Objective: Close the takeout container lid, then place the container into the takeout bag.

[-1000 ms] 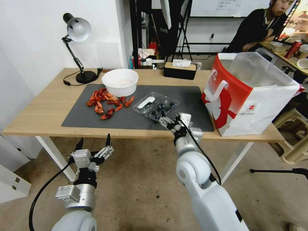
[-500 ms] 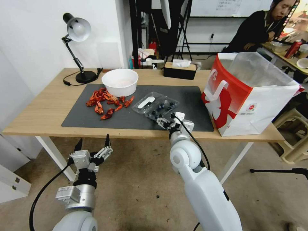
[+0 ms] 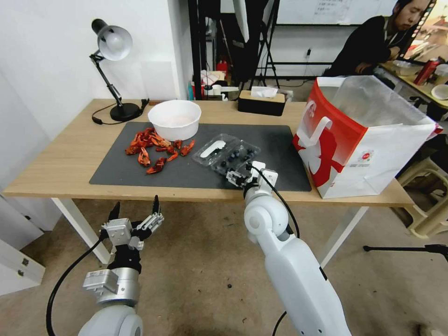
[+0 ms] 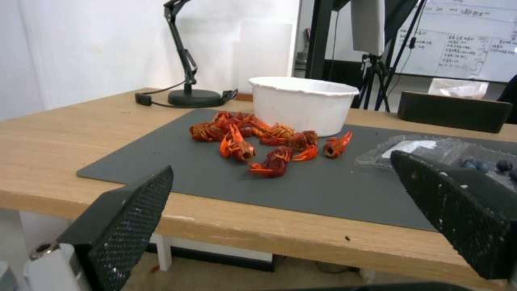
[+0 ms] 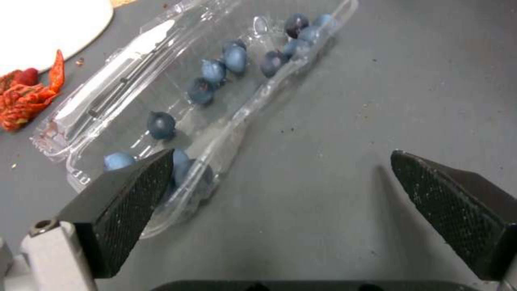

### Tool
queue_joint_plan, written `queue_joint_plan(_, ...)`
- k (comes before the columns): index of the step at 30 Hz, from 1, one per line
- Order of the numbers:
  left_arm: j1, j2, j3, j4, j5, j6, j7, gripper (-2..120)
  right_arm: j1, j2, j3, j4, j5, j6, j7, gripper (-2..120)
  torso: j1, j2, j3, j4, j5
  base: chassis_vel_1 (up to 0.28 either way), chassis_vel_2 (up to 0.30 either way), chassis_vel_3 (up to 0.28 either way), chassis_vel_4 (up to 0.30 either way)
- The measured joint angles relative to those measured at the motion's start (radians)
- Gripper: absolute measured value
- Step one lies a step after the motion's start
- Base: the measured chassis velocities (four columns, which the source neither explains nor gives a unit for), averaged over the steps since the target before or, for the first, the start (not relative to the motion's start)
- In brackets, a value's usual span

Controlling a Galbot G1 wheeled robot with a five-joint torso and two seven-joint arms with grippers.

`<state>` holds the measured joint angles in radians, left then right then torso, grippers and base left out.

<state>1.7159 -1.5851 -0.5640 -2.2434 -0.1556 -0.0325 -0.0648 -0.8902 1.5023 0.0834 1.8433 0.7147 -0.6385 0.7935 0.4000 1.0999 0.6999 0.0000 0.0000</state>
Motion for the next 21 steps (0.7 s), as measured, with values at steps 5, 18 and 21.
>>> queue_joint_plan(5,-0.005,0.003,0.000,0.007,-0.002,-0.002,-0.001,100,-0.001,-0.003,0.011,0.021,0.019,-0.030,0.019,100,0.000,0.000,0.000,0.0000,0.0000,0.000,0.000,0.000,0.000)
queue_joint_plan(18,-0.016,0.007,0.005,0.012,-0.008,-0.001,-0.003,100,-0.023,-0.036,0.052,0.064,0.065,-0.095,0.035,100,0.000,0.000,0.000,0.0000,0.0000,0.000,0.000,0.000,0.000)
queue_joint_plan(21,-0.019,0.006,0.008,0.015,-0.008,0.000,-0.003,100,-0.025,-0.044,0.062,0.071,0.068,-0.095,0.034,100,0.000,0.000,0.000,0.0000,0.0001,0.000,0.000,0.000,0.000)
